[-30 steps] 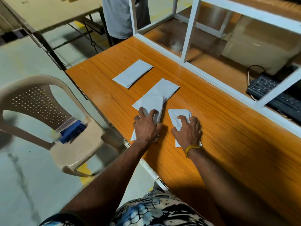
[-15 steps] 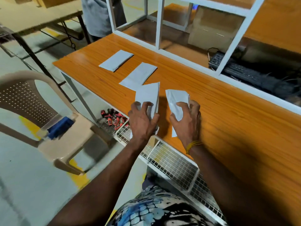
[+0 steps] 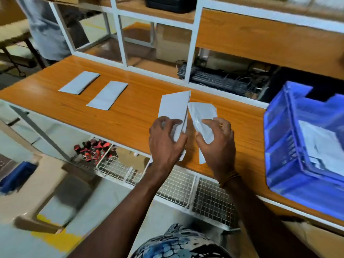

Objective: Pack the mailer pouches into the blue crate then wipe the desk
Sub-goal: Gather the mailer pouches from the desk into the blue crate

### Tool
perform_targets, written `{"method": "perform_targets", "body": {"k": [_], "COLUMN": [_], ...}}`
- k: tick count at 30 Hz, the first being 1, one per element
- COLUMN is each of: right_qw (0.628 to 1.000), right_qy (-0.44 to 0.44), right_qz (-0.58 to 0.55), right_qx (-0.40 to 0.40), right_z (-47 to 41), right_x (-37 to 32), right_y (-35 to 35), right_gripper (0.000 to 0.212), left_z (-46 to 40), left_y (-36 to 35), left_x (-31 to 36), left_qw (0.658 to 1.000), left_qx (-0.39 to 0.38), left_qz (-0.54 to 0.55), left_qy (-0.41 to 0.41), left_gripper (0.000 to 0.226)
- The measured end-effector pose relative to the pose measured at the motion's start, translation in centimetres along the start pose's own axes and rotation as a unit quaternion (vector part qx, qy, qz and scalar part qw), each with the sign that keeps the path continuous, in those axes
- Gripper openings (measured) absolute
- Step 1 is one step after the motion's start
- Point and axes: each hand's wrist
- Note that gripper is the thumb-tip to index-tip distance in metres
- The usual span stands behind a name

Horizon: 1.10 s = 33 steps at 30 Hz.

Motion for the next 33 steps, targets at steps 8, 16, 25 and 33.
{"method": "perform_targets", "body": {"k": [8, 16, 25, 33], "right_qw": [0.991, 0.975, 0.956, 0.937], "right_qy": [-0.043, -0.115, -0.195, -0.316], "right_qz": [0.012, 0.030, 0.057, 0.146], "right_qx": [0.122, 0.189, 0.210, 0.028], "right_z": [-1.6, -2.9, -7.4, -10.5], "right_x": [7.4, 16.3, 28.5, 38.6], "right_y": [10.5, 19.5, 24.7, 21.7], "right_gripper": [0.035, 0.037, 0.042, 0.046], "left_z": [1.9, 4.0, 3.6, 2.4], "left_y": [-6.7, -15.8, -27.6, -37.5], "left_x": [9.8, 21.0, 30.9, 31.0], "left_qw": [0.993, 0.980, 0.979, 0.965], "left_qx": [-0.037, -0.095, -0.160, -0.257], "left_qz": [0.091, 0.151, 0.107, -0.056], "left_qy": [-0.059, -0.087, -0.061, 0.013], "left_gripper": [0.029, 0.032, 0.036, 0.043]}}
Point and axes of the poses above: each hand's wrist, its own z-axis away from the middle knuckle, its own y-axis out of the back of the hand, x = y × z, and after that the axes turned 1 degree about x, right-handed
